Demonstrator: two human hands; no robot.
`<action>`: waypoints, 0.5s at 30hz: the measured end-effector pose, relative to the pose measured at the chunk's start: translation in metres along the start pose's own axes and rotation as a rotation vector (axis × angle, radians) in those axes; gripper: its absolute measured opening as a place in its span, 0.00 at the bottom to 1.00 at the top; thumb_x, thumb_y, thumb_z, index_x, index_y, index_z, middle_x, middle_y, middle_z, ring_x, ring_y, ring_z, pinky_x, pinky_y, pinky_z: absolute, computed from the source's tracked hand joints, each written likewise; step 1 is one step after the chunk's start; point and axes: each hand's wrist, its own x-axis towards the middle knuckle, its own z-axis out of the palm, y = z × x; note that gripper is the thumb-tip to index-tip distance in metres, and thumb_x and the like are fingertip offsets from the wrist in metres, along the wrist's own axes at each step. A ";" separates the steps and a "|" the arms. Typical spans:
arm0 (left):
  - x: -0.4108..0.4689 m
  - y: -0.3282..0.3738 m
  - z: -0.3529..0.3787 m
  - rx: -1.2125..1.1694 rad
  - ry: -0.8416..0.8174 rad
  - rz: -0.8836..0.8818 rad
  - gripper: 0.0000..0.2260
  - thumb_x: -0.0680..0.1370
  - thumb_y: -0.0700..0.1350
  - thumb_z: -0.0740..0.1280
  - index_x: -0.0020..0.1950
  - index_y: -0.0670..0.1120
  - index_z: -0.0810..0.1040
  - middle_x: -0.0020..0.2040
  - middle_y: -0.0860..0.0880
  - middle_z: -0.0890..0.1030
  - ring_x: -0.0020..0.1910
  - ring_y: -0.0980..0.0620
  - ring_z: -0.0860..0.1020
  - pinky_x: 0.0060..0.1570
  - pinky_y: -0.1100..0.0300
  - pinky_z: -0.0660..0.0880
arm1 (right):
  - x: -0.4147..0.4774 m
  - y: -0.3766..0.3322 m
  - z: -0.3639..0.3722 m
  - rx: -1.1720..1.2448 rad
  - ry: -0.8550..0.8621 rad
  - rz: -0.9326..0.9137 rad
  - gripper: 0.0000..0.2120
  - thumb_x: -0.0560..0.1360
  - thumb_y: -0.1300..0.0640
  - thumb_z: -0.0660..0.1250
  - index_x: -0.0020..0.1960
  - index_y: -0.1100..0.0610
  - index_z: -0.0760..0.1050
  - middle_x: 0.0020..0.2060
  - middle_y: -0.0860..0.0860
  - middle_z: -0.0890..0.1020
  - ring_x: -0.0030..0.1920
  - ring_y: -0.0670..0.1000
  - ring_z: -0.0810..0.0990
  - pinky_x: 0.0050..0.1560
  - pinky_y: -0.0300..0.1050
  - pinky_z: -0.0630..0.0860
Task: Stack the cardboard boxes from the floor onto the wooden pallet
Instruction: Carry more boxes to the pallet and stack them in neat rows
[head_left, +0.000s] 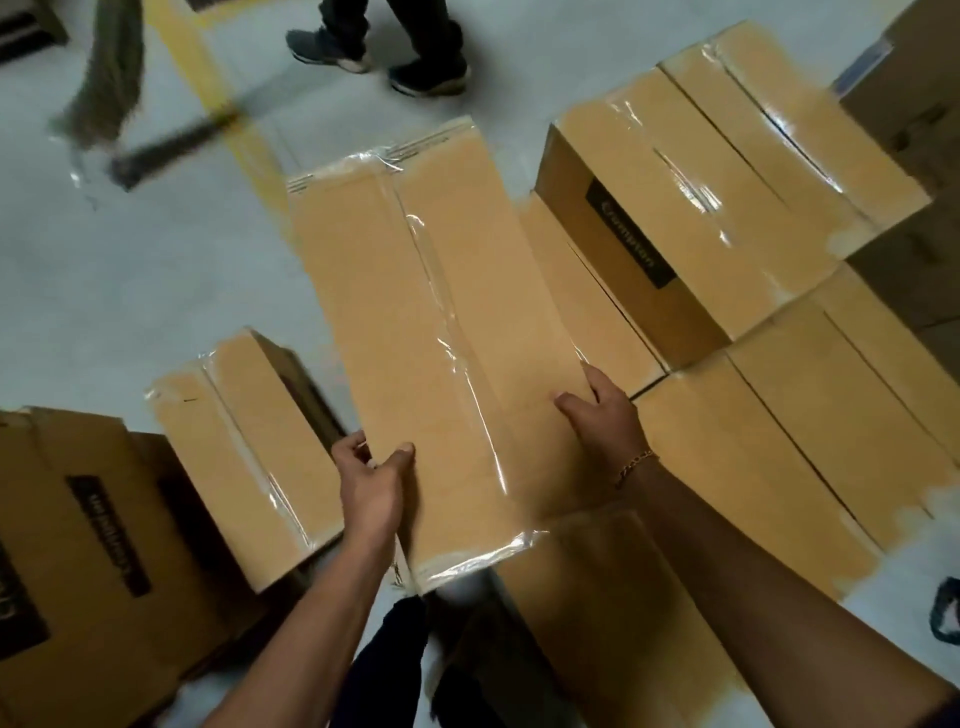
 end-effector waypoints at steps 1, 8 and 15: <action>0.000 0.002 0.012 0.019 -0.022 0.009 0.21 0.78 0.44 0.74 0.64 0.50 0.66 0.62 0.46 0.78 0.60 0.44 0.78 0.64 0.48 0.75 | 0.004 0.005 -0.012 -0.005 0.011 0.009 0.28 0.77 0.50 0.72 0.75 0.54 0.72 0.66 0.47 0.78 0.66 0.50 0.76 0.70 0.43 0.69; 0.021 0.001 0.087 0.135 -0.220 0.065 0.21 0.77 0.47 0.75 0.67 0.52 0.73 0.65 0.49 0.79 0.62 0.46 0.79 0.66 0.47 0.75 | 0.052 0.040 -0.063 -0.059 0.064 0.073 0.28 0.80 0.52 0.70 0.78 0.55 0.68 0.74 0.54 0.74 0.73 0.56 0.71 0.73 0.51 0.69; 0.056 -0.006 0.161 0.191 -0.223 0.081 0.33 0.74 0.54 0.77 0.75 0.46 0.70 0.67 0.46 0.76 0.64 0.44 0.76 0.67 0.42 0.74 | 0.126 0.051 -0.093 -0.051 0.068 0.103 0.26 0.79 0.52 0.70 0.76 0.54 0.70 0.66 0.46 0.76 0.60 0.48 0.75 0.65 0.53 0.75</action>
